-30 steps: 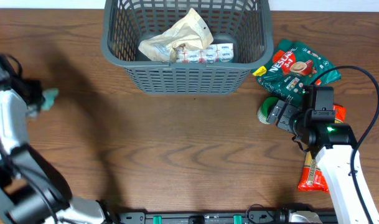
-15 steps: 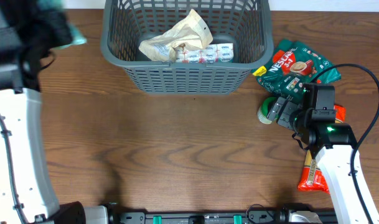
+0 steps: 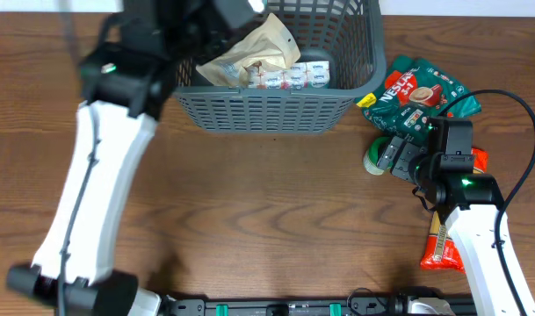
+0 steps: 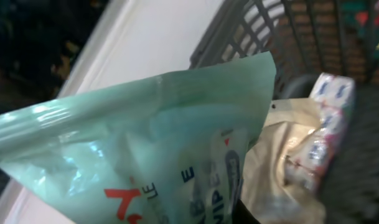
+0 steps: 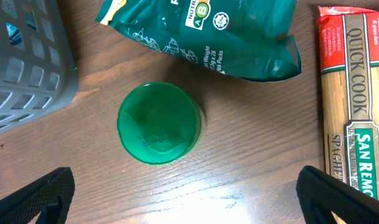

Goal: Pack container
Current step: 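Carry the wipes pouch into the basket and release it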

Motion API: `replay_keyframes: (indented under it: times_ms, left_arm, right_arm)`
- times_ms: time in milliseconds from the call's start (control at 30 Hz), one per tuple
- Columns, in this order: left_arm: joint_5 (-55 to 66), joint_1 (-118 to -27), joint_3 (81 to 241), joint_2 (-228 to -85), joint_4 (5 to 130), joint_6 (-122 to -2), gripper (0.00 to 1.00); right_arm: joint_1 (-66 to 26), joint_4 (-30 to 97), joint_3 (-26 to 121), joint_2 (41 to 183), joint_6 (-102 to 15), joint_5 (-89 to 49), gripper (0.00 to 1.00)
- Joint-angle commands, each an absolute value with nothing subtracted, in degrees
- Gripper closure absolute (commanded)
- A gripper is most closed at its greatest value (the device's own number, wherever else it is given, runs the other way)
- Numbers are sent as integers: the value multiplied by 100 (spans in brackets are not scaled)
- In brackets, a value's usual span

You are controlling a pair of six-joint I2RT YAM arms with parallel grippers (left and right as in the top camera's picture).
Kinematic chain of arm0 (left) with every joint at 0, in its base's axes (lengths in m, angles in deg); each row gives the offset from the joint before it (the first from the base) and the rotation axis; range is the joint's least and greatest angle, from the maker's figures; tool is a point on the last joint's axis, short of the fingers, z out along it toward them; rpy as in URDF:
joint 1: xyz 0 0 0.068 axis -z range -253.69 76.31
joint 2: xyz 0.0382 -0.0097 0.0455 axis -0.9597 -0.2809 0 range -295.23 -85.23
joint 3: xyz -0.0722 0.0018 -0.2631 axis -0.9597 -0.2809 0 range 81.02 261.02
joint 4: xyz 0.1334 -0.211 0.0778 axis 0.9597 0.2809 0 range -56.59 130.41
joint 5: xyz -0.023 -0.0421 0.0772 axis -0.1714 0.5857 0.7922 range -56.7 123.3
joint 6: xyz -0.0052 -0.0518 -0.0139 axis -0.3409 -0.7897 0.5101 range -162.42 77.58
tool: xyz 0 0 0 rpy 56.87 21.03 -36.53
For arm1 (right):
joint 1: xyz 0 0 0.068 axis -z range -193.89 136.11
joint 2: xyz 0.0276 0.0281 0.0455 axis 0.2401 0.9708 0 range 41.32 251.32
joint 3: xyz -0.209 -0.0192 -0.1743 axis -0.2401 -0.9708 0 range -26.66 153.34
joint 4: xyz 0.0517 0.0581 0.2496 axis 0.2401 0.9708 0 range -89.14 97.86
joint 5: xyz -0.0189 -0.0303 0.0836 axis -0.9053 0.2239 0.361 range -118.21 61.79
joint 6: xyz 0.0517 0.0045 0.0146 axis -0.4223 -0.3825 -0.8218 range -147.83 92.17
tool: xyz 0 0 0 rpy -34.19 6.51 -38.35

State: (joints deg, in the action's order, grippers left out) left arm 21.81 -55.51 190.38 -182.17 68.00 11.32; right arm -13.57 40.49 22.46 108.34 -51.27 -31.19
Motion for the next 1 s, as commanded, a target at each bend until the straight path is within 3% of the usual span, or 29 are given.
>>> replay_keyframes:
  times_ms: [0, 433, 567, 767, 867, 967]
  left_arm:
    - [2557, -5567, 19126, -18772, 6581, 1755, 92]
    - [3296, -5803, 19126, -20053, 6420, 1724, 94]
    - [3294, -5853, 19108, -20108, 6501, 1698, 88]
    - [3294, -5857, 19108, -20108, 6645, 1683, 57]
    - [3291, -5857, 19108, -20108, 6721, 1661, 1]
    - [3291, -5857, 19108, -20108, 6739, 1617, 1]
  right_arm:
    - [-1311, 4067, 2353, 10841, -5047, -3132, 1]
    - [-1311, 4275, 2353, 10841, -5047, -3071, 1]
    - [-1311, 4286, 2353, 10841, -5047, -3071, 1]
    - [-1311, 4283, 2353, 10841, -5047, -3073, 1]
    - [-1311, 4286, 2353, 10841, -5047, -3073, 1]
    - [-1311, 4286, 2353, 10841, -5047, -3073, 1]
